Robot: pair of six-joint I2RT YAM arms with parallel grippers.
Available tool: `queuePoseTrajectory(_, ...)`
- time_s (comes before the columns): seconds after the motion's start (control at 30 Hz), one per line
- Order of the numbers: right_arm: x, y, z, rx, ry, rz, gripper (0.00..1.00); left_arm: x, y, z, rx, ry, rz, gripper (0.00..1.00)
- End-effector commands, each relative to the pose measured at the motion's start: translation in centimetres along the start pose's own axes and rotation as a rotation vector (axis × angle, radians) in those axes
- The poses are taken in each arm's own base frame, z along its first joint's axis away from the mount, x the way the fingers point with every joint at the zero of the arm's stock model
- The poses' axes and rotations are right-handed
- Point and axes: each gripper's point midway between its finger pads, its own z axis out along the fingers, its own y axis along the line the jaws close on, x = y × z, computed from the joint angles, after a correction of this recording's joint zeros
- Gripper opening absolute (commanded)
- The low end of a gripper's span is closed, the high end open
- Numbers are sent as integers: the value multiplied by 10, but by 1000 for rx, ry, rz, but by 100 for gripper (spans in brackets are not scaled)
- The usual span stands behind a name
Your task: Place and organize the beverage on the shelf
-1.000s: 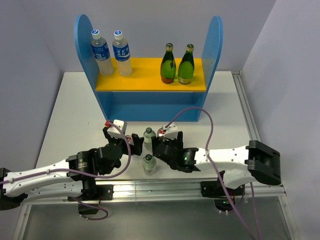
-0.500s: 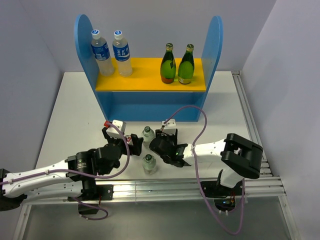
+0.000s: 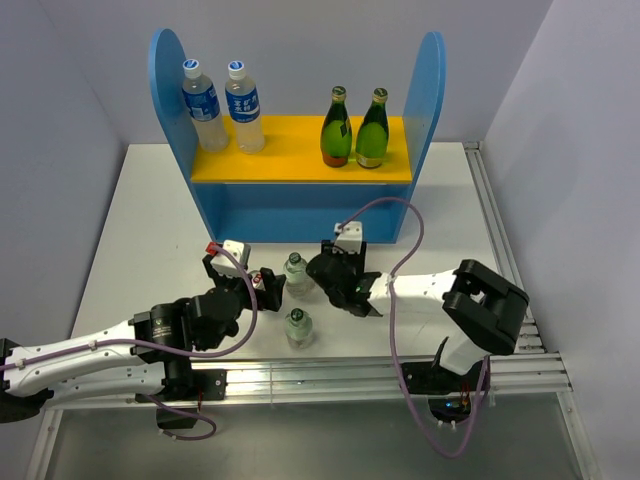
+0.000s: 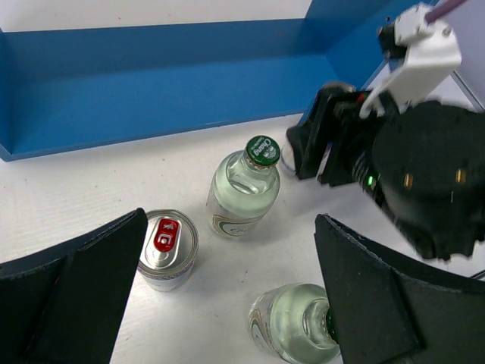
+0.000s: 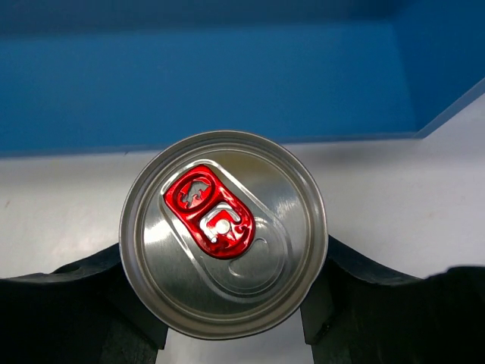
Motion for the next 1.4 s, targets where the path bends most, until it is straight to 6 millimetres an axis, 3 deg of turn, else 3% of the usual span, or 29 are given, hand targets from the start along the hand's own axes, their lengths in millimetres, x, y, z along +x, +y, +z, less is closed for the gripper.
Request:
queuePoseTrajectory(0.0,-68,-8,13,47,-127,153,0,-5,-1,0,5,-16,-11,99)
queuePoseTrajectory(0.33,-94,-40,69,139,-131,229,0,-1,-2,3,-4,-6,4,99)
queuePoseTrajectory(0.67,-89,-56,124,240,-76,251,0,2,-1,4,-12,4,8,99)
queuePoseTrajectory(0.87,-79,-67,138,290,-40,245,0,3,0,4,-17,6,7,99)
queuePoseTrajectory(0.97,-78,-67,140,303,-35,242,38,3,-1,4,-13,7,7,99)
queuePoseTrajectory(1.0,-77,-67,140,307,-31,238,70,2,-1,4,-13,6,5,99)
queuePoseTrajectory(1.07,-77,-68,141,315,-30,241,93,2,-1,4,-12,5,5,99)
queuePoseTrajectory(1.1,-77,-69,141,321,-28,239,100,2,-1,5,-16,5,6,99)
queuePoseTrajectory(1.37,-85,-70,131,287,-50,252,100,0,-1,4,-14,5,0,99)
